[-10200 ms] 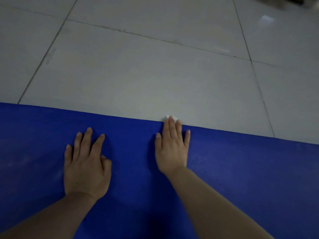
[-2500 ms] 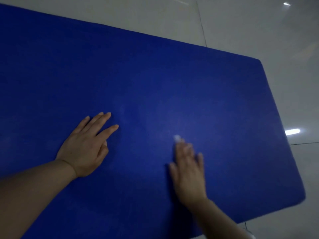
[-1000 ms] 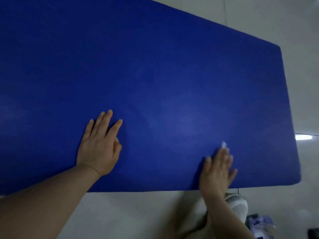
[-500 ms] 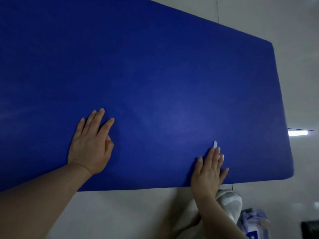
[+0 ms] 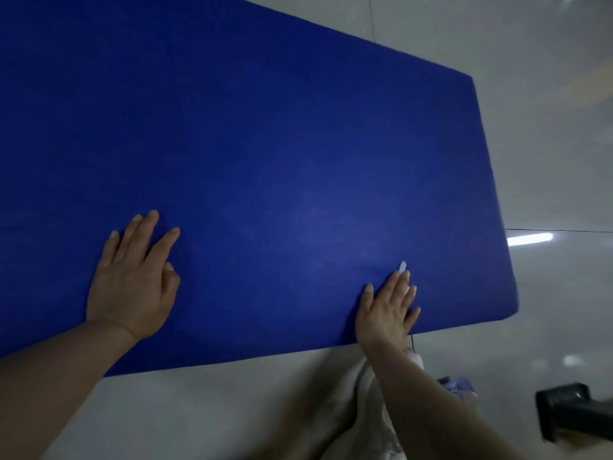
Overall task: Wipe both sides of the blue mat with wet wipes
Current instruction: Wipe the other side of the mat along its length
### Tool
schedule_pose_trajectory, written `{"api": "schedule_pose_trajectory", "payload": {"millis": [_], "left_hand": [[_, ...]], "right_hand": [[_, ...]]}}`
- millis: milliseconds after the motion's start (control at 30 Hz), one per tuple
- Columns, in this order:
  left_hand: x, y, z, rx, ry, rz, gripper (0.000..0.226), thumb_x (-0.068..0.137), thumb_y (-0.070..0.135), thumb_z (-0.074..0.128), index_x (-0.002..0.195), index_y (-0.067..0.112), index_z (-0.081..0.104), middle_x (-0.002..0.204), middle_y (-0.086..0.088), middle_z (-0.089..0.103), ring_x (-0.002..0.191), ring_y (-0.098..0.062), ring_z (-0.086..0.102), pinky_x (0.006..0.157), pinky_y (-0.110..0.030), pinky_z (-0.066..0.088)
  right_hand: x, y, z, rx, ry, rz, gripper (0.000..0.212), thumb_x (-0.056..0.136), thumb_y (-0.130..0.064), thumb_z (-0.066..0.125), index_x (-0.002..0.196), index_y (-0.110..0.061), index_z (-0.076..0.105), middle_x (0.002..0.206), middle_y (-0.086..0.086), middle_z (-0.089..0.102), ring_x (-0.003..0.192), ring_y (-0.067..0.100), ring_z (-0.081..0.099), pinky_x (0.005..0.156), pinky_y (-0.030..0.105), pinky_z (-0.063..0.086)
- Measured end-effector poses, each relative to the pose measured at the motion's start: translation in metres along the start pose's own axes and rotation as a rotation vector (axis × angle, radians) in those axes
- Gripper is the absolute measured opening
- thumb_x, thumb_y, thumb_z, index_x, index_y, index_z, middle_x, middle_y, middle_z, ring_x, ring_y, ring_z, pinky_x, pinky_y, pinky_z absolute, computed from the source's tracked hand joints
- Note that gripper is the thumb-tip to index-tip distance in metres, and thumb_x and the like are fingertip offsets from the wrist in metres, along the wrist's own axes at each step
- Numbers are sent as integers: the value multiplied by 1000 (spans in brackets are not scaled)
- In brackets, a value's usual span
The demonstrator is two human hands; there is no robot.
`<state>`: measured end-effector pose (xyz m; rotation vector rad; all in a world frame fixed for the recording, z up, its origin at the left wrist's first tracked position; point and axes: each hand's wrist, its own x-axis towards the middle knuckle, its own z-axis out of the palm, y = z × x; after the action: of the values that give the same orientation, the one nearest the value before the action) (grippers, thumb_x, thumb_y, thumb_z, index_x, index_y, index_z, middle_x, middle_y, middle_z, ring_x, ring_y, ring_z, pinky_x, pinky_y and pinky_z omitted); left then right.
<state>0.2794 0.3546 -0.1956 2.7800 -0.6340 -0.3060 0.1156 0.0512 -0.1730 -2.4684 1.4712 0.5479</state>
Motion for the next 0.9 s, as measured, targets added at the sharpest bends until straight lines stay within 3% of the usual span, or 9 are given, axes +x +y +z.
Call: {"api": "schedule_pose_trajectory", "payload": {"millis": [300, 500, 633, 800, 900], "left_hand": [[-1, -2, -3, 10, -46, 15, 60, 91, 31, 21, 141, 7, 45, 155, -17, 26, 143, -31, 23, 117, -26, -11], [1, -4, 1, -8, -20, 7, 59, 91, 30, 23, 138, 6, 48, 154, -17, 30, 141, -32, 26, 119, -29, -6], [1, -6, 1, -4, -24, 10, 59, 91, 30, 23, 138, 6, 47, 154, -16, 29, 142, -32, 26, 119, -29, -6], [0, -3, -1, 16, -31, -7, 59, 91, 30, 22, 139, 5, 47, 154, -17, 29, 142, -32, 26, 119, -28, -7], [1, -1, -4, 37, -43, -1, 57, 91, 27, 25, 138, 3, 47, 153, -19, 31, 140, -34, 27, 119, -27, -8]], "right_hand": [[11, -6, -19, -79, -193, 23, 70, 99, -51, 12, 146, -14, -25, 154, 2, -28, 143, 22, -20, 116, 42, -7], [11, 3, -29, -90, -283, -60, 75, 98, -54, 18, 145, -17, -27, 153, 0, -32, 142, 22, -23, 117, 41, -6], [16, 12, -52, -86, -415, -131, 63, 102, -42, 21, 148, -25, -19, 154, -1, -30, 143, 21, -20, 117, 45, -3], [14, 23, -71, -110, -348, -197, 60, 102, -44, 24, 149, -33, -12, 155, -6, -24, 145, 21, -14, 115, 45, -5], [6, 33, -76, -80, -292, -226, 60, 103, -37, 27, 151, -28, -7, 156, -6, -23, 144, 15, -17, 116, 39, -7]]}}
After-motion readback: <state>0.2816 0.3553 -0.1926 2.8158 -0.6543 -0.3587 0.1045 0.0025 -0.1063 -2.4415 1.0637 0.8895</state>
